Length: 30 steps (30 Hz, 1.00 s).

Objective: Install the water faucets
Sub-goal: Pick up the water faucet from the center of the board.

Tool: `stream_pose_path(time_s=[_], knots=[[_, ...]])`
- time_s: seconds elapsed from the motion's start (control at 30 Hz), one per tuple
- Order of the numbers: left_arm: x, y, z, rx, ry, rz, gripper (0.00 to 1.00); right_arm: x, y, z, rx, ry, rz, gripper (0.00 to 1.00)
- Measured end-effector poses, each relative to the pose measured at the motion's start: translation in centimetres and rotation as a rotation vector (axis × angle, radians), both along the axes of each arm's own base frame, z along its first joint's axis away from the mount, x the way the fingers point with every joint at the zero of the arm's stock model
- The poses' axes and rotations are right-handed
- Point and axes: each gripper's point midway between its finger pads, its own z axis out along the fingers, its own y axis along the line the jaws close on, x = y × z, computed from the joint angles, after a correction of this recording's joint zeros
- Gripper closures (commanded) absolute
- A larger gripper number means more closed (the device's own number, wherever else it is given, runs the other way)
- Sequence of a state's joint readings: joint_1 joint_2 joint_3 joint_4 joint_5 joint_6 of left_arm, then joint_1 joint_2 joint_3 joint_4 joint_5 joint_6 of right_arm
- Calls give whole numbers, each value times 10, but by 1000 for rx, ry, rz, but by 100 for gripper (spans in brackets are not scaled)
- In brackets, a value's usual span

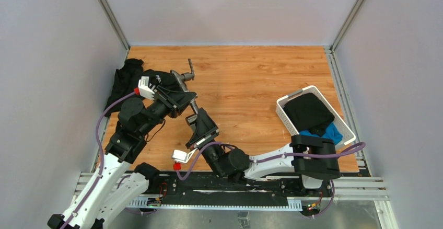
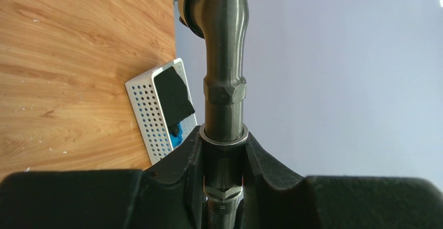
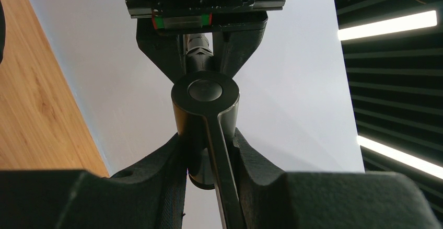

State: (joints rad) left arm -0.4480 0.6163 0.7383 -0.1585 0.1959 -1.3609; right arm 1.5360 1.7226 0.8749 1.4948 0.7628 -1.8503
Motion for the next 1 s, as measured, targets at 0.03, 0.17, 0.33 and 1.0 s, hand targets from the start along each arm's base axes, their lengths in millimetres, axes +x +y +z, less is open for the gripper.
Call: stream_pose_path(time_s=[0.03, 0.17, 0.33, 1.0], knots=[[0, 0, 0, 0, 0, 0, 100, 0, 0, 0, 0, 1, -1, 100], [0, 0, 0, 0, -1, 0, 100, 1, 0, 0, 2, 3, -1, 100], [-1, 0, 1, -1, -5, 0, 100, 1, 0, 0, 3, 2, -1, 100], [0, 0, -4, 40, -20, -5, 100, 2, 3, -7, 5, 9, -10, 100]])
